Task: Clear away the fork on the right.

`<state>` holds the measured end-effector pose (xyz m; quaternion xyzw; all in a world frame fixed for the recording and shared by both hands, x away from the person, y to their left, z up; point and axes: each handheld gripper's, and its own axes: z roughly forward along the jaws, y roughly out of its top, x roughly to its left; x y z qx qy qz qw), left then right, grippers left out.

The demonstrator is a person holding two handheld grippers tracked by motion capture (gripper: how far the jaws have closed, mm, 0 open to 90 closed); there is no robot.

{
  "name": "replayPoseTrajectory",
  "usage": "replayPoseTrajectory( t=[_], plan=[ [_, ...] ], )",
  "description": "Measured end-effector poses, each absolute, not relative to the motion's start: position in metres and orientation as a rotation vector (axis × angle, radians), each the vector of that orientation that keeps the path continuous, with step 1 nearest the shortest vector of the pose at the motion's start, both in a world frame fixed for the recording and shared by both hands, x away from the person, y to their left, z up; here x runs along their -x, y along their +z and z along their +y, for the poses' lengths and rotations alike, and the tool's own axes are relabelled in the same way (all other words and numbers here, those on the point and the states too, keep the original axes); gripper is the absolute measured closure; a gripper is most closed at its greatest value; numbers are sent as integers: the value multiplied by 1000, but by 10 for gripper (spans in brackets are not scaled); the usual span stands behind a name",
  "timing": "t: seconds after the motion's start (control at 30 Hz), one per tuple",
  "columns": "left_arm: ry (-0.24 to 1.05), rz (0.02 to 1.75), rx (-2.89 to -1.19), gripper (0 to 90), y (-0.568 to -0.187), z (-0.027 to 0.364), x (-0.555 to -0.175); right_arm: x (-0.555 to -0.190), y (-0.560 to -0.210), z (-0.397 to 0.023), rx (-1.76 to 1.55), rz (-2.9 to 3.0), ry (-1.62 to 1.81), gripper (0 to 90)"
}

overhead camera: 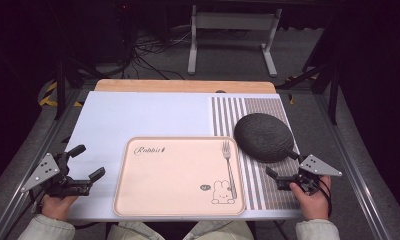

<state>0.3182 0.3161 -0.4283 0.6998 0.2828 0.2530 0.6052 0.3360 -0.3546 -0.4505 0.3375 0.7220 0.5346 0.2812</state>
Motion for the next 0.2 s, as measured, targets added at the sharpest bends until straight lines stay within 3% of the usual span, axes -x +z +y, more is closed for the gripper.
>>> replayPoseTrajectory(
  t=[0.2],
  plan=[
    [584,655,-1623,2,-428,317,-318,-337,-450,-351,-848,1944,1447,14]
  ],
)
